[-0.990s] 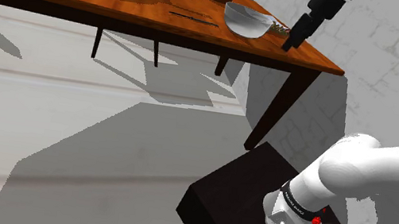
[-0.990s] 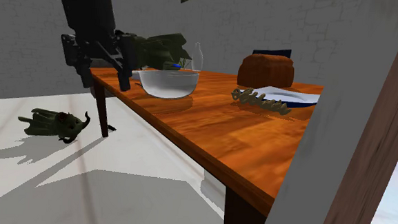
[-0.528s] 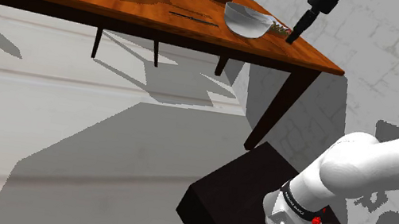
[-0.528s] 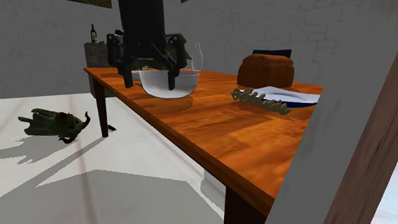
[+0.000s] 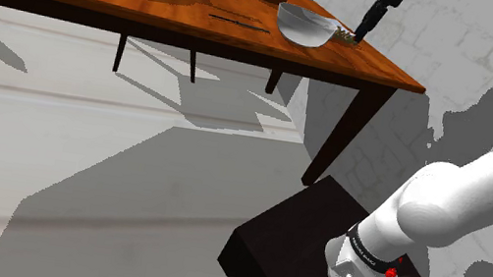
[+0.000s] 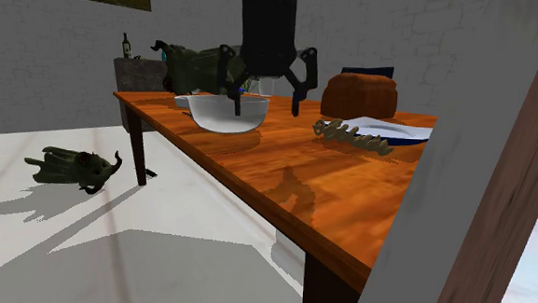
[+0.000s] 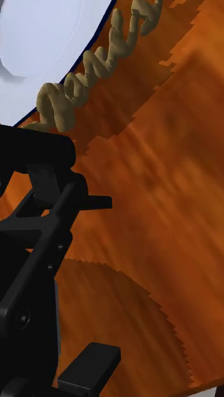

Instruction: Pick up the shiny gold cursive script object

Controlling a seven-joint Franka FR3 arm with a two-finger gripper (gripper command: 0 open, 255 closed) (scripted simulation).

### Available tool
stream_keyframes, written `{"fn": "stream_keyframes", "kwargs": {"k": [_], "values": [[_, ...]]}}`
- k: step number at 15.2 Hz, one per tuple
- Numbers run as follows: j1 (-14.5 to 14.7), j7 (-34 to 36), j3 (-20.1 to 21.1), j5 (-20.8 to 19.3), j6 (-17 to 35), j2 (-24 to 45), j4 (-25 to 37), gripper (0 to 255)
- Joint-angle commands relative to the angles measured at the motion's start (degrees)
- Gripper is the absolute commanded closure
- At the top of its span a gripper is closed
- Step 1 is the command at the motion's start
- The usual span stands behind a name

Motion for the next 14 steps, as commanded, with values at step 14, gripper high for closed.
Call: {"fn": "stream_keyframes", "kwargs": {"k": [14], "values": [[-4.8,-30.9,-10.7,17.9,-6.8,33.5,33.7,0]]}}
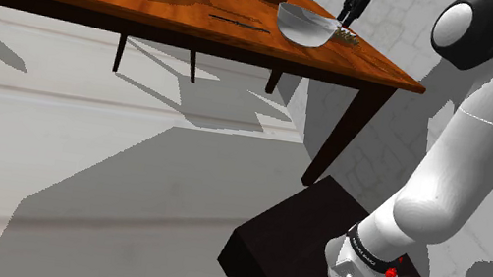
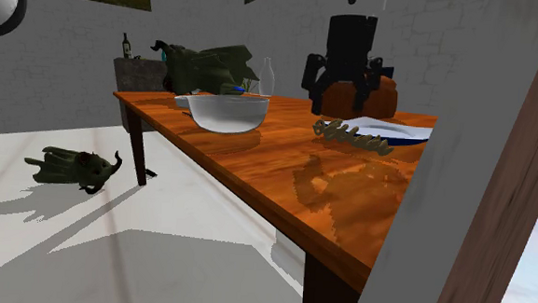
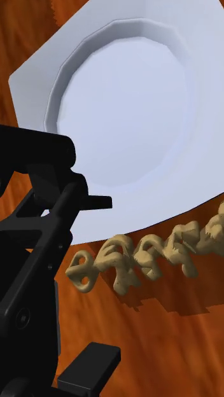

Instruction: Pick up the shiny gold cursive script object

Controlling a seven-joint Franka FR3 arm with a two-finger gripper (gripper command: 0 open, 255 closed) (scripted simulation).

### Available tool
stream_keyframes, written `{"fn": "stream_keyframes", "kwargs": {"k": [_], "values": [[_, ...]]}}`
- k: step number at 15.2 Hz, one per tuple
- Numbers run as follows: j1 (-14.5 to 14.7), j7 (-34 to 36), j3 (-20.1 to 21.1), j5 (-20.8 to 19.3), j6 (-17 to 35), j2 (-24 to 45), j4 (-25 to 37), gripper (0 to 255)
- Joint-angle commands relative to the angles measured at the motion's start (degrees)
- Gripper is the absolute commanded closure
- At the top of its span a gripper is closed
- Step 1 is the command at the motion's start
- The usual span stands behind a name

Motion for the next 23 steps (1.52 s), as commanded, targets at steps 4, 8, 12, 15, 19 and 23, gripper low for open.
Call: {"fn": "stream_keyframes", "kwargs": {"k": [4,8,12,15,19,23], "values": [[1.3,-0.2,0.2,-1.2,5.1,-1.9,-6.7,0],[1.3,-0.2,0.2,-1.2,5.2,-2.0,-6.8,255],[1.4,-0.1,0.2,-1.2,5.2,-2.0,-6.9,255],[1.4,-0.1,0.2,-1.3,5.2,-2.1,-6.9,255],[0.7,-0.2,0.1,-0.6,2.4,-1.0,-3.2,255],[-0.5,-0.2,-0.1,0.5,-1.5,0.7,2.1,255]]}}
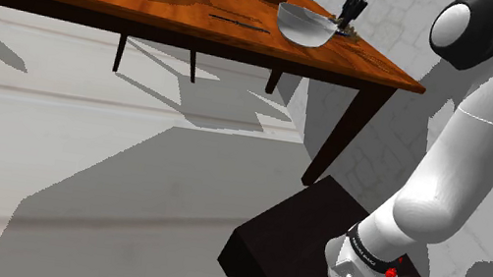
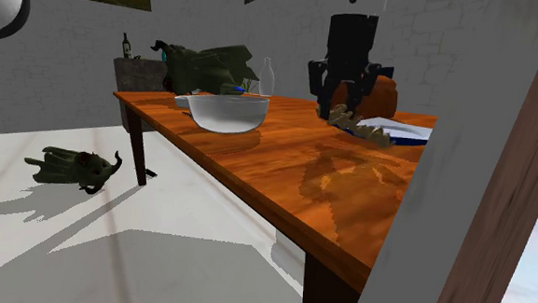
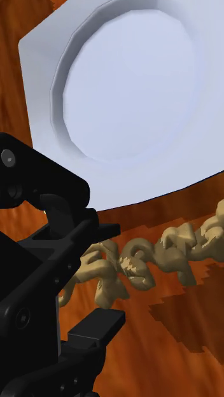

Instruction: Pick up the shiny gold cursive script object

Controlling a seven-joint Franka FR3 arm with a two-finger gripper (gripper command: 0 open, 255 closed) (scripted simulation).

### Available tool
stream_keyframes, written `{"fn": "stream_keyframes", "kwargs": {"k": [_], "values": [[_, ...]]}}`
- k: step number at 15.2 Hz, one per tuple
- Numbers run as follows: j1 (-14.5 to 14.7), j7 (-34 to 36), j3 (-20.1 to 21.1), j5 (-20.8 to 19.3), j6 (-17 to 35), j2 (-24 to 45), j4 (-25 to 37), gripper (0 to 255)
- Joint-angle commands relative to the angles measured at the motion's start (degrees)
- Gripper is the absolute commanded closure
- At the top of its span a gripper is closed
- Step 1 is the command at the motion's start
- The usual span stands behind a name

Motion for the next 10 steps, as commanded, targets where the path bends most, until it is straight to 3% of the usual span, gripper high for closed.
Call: {"fn": "stream_keyframes", "kwargs": {"k": [1,8,10], "values": [[-0.6,0.1,-0.1,0.5,-2.1,0.7,2.7,255],[-4.2,0.1,-0.1,3.7,-10.3,5.4,14.9,255],[-4.4,0.1,0.0,3.8,-10.4,5.5,15.3,255]]}}
